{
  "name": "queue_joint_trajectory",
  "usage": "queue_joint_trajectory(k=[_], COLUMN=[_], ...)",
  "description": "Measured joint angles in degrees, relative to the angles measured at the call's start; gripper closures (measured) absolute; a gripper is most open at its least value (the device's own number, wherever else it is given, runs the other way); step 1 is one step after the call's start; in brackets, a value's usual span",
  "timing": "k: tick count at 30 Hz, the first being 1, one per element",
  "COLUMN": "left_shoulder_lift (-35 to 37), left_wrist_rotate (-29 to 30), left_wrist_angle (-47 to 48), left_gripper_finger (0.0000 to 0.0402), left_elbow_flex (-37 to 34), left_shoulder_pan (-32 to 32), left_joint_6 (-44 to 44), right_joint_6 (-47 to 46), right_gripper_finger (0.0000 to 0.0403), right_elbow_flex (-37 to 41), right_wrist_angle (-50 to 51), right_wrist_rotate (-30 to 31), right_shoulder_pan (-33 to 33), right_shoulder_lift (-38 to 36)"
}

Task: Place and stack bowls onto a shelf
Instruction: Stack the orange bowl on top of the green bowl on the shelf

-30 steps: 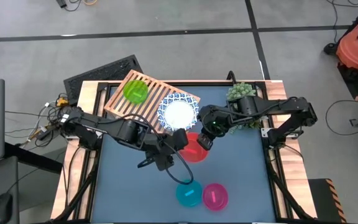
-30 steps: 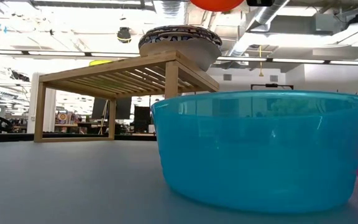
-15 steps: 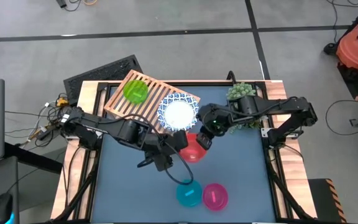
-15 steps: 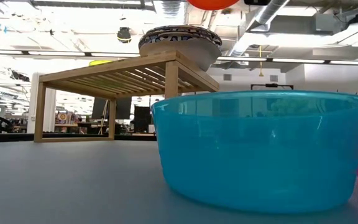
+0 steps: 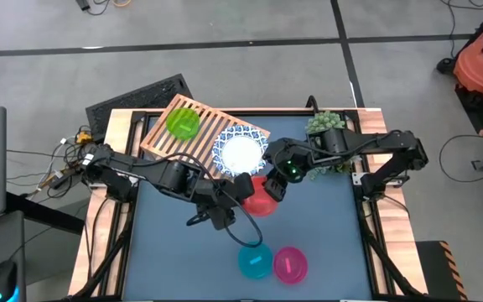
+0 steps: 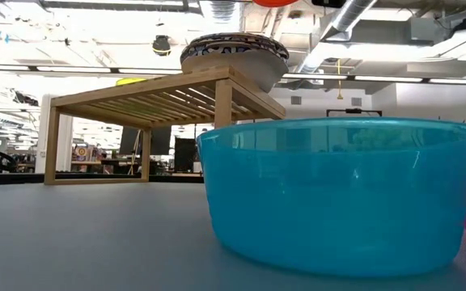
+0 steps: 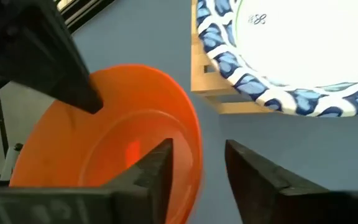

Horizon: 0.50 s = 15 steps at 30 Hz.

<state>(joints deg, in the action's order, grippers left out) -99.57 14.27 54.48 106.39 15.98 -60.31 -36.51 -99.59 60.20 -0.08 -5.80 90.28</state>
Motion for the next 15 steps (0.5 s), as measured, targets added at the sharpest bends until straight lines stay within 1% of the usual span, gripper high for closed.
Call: queue_joint_trajectory(k=[3,6,12,15], left_shoulder_lift=[0.0,0.1,0.1,0.1], left_wrist_rotate=[0.3,0.9,1.3,1.2], left_wrist_angle=[-0.3,-0.9,-1.1,-0.2], left_gripper_finger=[0.0401,0.0401,0.0401,0.0401], left_elbow_flex=[0.0,0.0,0.0,0.0], left_shoulder_pan=[0.0,0.0,0.0,0.1], left_joint_6=[1.8,3.0,3.7,3.6], right_joint_6=[0.5,1.6,6.4,13.4], right_gripper_finger=[0.0202,0.0187,0.0179,0.0178], right_elbow_flex=[0.0,0.0,0.0,-0.2], right_wrist_angle=[-0.8,-1.4,-2.0,-2.4], right_wrist_rotate=[0.0,0.0,-0.2,-1.3], right_shoulder_pan=[0.7,1.4,1.9,1.8], right_shoulder_lift=[-0.2,-0.5,-0.5,-0.5])
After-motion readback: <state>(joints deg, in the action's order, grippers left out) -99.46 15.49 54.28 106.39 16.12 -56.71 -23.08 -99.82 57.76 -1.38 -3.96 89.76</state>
